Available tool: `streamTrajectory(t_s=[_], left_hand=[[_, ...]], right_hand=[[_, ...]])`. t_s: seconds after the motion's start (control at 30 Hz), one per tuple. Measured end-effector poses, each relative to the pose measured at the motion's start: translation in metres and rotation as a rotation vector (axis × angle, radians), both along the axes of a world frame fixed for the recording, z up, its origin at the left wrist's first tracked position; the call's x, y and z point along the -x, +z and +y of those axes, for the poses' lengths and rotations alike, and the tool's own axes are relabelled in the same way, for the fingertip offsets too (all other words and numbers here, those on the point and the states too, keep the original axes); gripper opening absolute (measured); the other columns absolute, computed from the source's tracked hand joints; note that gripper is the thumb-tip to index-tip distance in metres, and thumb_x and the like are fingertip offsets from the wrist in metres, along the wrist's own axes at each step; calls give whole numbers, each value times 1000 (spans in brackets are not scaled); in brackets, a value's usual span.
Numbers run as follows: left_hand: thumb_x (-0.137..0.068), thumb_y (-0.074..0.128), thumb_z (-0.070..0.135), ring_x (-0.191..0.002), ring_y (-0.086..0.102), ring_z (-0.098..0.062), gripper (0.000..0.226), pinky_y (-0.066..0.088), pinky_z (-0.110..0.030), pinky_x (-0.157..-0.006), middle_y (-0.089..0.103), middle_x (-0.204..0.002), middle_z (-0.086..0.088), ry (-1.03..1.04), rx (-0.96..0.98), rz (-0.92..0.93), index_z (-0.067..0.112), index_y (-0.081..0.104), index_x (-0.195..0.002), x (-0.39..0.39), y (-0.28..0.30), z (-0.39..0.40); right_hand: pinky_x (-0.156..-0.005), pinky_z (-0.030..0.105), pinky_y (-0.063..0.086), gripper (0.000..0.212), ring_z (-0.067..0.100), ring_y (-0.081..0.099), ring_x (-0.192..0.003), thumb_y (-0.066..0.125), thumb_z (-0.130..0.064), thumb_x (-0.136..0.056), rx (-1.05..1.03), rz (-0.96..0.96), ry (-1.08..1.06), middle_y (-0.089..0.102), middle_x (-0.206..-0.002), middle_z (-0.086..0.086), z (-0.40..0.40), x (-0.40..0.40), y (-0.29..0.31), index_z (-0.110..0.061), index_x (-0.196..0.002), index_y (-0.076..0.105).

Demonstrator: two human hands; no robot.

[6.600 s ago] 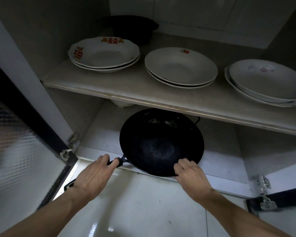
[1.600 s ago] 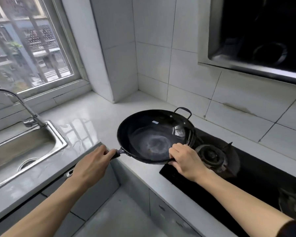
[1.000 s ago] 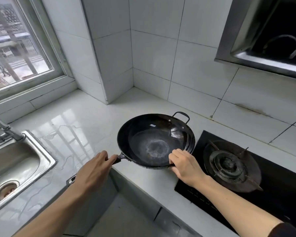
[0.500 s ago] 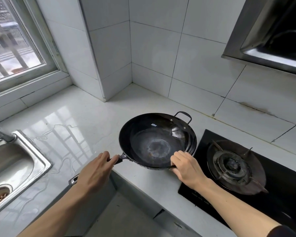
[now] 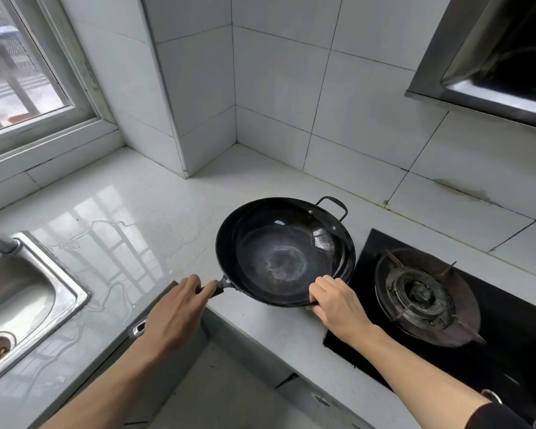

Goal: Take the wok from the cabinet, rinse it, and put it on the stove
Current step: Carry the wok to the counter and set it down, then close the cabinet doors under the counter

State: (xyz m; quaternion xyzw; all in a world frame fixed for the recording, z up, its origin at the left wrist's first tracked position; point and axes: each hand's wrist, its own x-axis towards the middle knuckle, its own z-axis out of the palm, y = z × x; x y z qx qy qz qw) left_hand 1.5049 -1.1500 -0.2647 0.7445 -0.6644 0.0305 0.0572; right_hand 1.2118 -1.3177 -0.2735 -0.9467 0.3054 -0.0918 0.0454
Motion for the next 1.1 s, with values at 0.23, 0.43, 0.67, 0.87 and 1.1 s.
streamTrajectory(t_s=[0.23,0.43,0.67,0.87,1.1], left_hand=[[-63,77,5,-65,36,-20,56,30,-31,-56,42,-85,-2,24,37,45,21,54,-112,3,-22,5],[-58,81,4,-68,48,-23,61,33,-30,-57,48,-87,-1,66,11,88,23,53,-108,6,-35,9],[-71,75,15,-80,52,-27,44,38,-35,-64,55,-94,-3,137,-20,83,22,54,-110,14,-35,12],[-75,76,40,-96,56,-32,48,46,-46,-78,61,-109,-9,102,-9,51,17,60,-115,59,-6,5],[-85,63,49,-107,52,-29,49,44,-45,-88,57,-123,-4,-49,109,103,21,56,-124,175,48,28]], right_hand=[[-57,31,40,41,16,43,-67,79,-9,-57,-38,107,-53,45,-71,-8,12,0,-15,-22,-72,43],[-63,27,39,38,16,45,-71,83,-18,-61,-89,155,-103,49,-75,-7,21,-3,-18,-21,-76,48],[-91,27,40,35,14,47,-100,68,-43,-83,-132,135,-131,53,-106,-7,36,10,-11,-21,-107,55],[-100,32,37,49,14,44,-120,62,-51,-85,-142,55,-175,53,-125,-6,63,55,20,-22,-123,54],[-110,39,28,57,18,31,-135,49,-58,-90,-107,-8,-342,42,-142,-3,133,163,70,-25,-137,45]])
